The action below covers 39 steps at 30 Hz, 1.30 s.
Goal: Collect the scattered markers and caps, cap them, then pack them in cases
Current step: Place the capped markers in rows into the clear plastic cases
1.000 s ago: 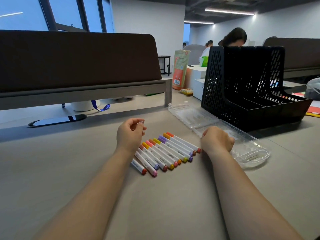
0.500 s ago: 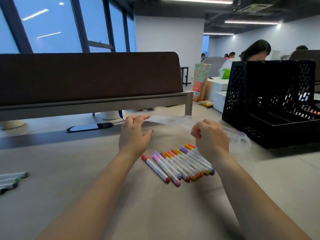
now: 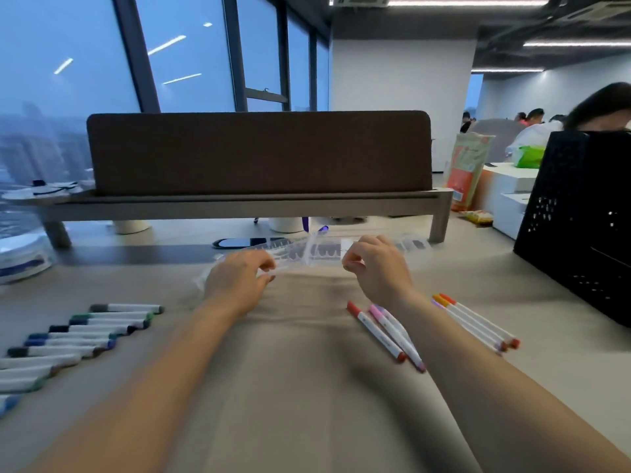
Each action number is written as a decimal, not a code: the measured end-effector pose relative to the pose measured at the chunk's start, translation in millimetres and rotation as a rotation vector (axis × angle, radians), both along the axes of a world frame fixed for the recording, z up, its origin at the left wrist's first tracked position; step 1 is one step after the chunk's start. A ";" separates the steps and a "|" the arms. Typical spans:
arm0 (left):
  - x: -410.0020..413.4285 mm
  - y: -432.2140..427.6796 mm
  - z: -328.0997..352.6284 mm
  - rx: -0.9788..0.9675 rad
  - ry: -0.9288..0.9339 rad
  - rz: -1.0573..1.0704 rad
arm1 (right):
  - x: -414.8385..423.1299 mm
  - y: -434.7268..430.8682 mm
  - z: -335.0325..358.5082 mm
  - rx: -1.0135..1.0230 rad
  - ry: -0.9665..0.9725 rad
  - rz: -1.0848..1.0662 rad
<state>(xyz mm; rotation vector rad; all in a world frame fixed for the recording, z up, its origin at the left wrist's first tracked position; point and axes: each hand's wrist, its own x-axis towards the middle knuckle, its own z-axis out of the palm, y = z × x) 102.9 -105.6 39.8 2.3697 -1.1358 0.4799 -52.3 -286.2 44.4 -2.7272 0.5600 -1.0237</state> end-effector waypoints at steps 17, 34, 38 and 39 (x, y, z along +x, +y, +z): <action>30.3 4.8 -48.7 0.020 0.164 0.008 | 35.8 -1.5 -37.4 0.069 0.412 -0.094; -25.2 21.1 -35.7 0.097 0.143 0.028 | -37.1 4.5 -24.7 0.279 0.086 -0.004; -51.2 3.3 -28.2 0.008 0.255 -0.091 | -74.9 -9.6 -20.5 0.398 -0.044 -0.096; -58.7 -3.6 -27.3 -0.011 0.294 -0.119 | -82.0 -10.1 -21.8 0.425 -0.053 -0.113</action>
